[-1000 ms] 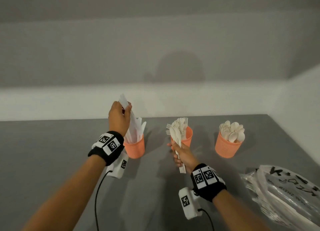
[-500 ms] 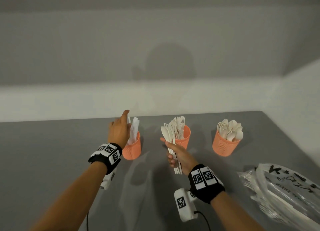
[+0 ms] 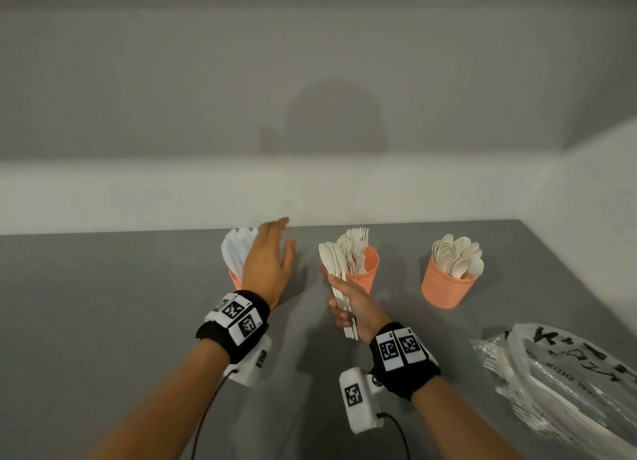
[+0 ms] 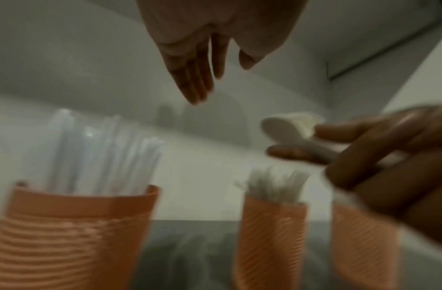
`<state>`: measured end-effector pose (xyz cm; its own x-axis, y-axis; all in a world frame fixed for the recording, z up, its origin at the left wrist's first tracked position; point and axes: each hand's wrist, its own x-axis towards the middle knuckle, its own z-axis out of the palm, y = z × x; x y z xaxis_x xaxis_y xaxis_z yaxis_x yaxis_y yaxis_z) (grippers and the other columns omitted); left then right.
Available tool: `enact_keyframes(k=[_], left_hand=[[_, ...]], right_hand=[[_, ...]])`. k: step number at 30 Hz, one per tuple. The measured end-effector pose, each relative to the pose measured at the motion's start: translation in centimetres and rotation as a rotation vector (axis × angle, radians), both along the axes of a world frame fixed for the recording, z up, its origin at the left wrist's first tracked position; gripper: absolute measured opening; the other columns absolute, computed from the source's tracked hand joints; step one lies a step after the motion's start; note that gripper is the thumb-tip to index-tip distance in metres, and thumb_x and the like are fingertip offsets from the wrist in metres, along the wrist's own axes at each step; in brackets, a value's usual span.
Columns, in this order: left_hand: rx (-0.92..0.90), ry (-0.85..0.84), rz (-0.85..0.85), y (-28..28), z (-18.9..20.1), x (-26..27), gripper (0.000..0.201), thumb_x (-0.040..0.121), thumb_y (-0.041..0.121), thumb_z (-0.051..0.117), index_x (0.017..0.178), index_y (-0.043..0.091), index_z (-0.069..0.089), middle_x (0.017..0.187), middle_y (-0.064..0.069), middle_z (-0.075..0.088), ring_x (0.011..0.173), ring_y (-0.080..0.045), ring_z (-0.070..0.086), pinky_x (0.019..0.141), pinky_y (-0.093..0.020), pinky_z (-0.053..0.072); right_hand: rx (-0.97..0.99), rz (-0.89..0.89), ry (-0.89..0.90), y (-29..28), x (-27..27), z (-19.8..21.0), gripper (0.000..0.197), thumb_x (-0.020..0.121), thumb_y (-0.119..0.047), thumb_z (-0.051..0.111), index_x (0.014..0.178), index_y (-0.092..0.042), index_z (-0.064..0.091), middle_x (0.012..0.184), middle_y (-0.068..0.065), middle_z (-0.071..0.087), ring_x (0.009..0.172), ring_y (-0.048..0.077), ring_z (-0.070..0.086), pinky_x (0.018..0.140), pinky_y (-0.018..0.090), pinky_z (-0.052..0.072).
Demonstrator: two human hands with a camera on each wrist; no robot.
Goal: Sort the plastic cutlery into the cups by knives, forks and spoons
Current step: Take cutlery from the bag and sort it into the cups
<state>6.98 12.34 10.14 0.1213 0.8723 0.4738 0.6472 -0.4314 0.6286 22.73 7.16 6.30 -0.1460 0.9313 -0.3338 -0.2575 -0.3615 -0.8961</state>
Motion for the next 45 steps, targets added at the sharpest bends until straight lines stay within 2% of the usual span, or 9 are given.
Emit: enact_keyframes(k=[5,8,14,23,27,32,36,41,45], left_hand=[[-0.307,-0.34,-0.072,-2.1,0.0,3.9,0.01,0.091,0.009,0.052,0.095,0.009,0.061,0.089,-0.003,0.063,0.073,-0.015,0.058,0.063,-0.007,0.045],[-0.388,-0.434,-0.055,-2.6,-0.8,5.1,0.006,0.09,0.012,0.056,0.086,0.013,0.061,0.081,0.003,0.062,0.079,-0.021,0.061,0.074,-0.028,0.052],[-0.531,-0.465,-0.029,-3.2,-1.7,6.7,0.01,0.091,0.014,0.056,0.082,0.012,0.059,0.075,0.001,0.06,0.071,-0.017,0.058,0.067,-0.033,0.049],[-0.811,-0.857,-0.021,-4.9,-1.1,8.8,0.014,0.099,0.013,0.034,0.101,0.005,0.046,0.078,-0.005,0.058,0.063,-0.014,0.057,0.049,-0.02,0.05],[-0.777,-0.795,-0.04,-5.7,-1.5,9.9,0.012,0.095,0.019,0.047,0.097,0.008,0.048,0.074,-0.004,0.058,0.062,-0.016,0.056,0.059,-0.03,0.048],[-0.776,-0.711,0.004,-5.2,-2.2,10.2,0.017,0.095,0.012,0.043,0.087,0.004,0.056,0.072,-0.012,0.059,0.058,-0.021,0.058,0.061,-0.034,0.049],[-0.739,-0.84,0.053,-4.7,-1.3,9.5,0.031,0.095,0.007,0.036,0.064,0.01,0.041,0.038,0.003,0.042,0.033,-0.009,0.04,0.038,-0.017,0.035],[-0.755,-0.73,-0.102,-5.7,0.5,10.0,0.039,0.089,0.026,0.059,0.055,0.017,0.043,0.026,0.008,0.036,0.022,-0.001,0.03,0.03,-0.008,0.021],[-0.789,-0.737,-0.089,-6.2,0.9,11.8,0.039,0.082,0.035,0.067,0.055,0.018,0.045,0.025,0.009,0.038,0.021,-0.001,0.033,0.03,-0.008,0.023]], right_hand=[[0.05,-0.11,-0.162,-0.2,-0.5,-0.2,0.011,0.098,-0.033,0.042,0.1,-0.03,0.052,0.057,-0.002,0.041,0.032,0.003,0.028,0.033,0.014,0.021],[0.083,-0.16,-0.254,-0.6,-0.1,-0.5,0.017,0.098,-0.037,0.04,0.085,-0.033,0.049,0.061,-0.001,0.046,0.033,0.002,0.031,0.035,0.015,0.023],[0.146,-0.186,-0.346,-1.6,0.9,-1.8,0.03,0.099,-0.038,0.037,0.123,-0.024,0.05,0.061,-0.003,0.047,0.042,0.005,0.035,0.037,0.016,0.026],[0.249,-0.311,-0.461,-2.1,1.6,-2.4,0.019,0.1,-0.031,0.034,0.111,-0.02,0.045,0.063,-0.01,0.046,0.046,-0.002,0.042,0.043,0.011,0.033],[0.298,-0.323,-0.641,-2.3,1.8,-3.1,0.036,0.099,-0.032,0.035,0.121,-0.005,0.045,0.069,-0.014,0.047,0.065,0.011,0.05,0.067,0.03,0.043],[0.292,-0.34,-0.711,-2.9,2.3,-2.8,0.043,0.099,-0.036,0.033,0.13,-0.006,0.035,0.071,-0.001,0.055,0.051,0.014,0.051,0.051,0.031,0.046],[0.315,-0.409,-0.879,-3.5,3.3,-2.0,0.029,0.099,-0.033,0.034,0.11,-0.008,0.042,0.075,0.01,0.054,0.068,0.032,0.058,0.066,0.048,0.052],[0.407,-0.362,-1.123,-4.9,4.8,-0.8,0.035,0.098,-0.038,0.037,0.109,-0.007,0.049,0.082,0.015,0.064,0.077,0.035,0.061,0.065,0.041,0.047],[0.549,-0.273,-1.369,-6.5,5.3,0.6,0.077,0.082,-0.059,0.006,0.113,-0.006,0.052,0.089,0.015,0.066,0.079,0.035,0.063,0.059,0.032,0.034]])
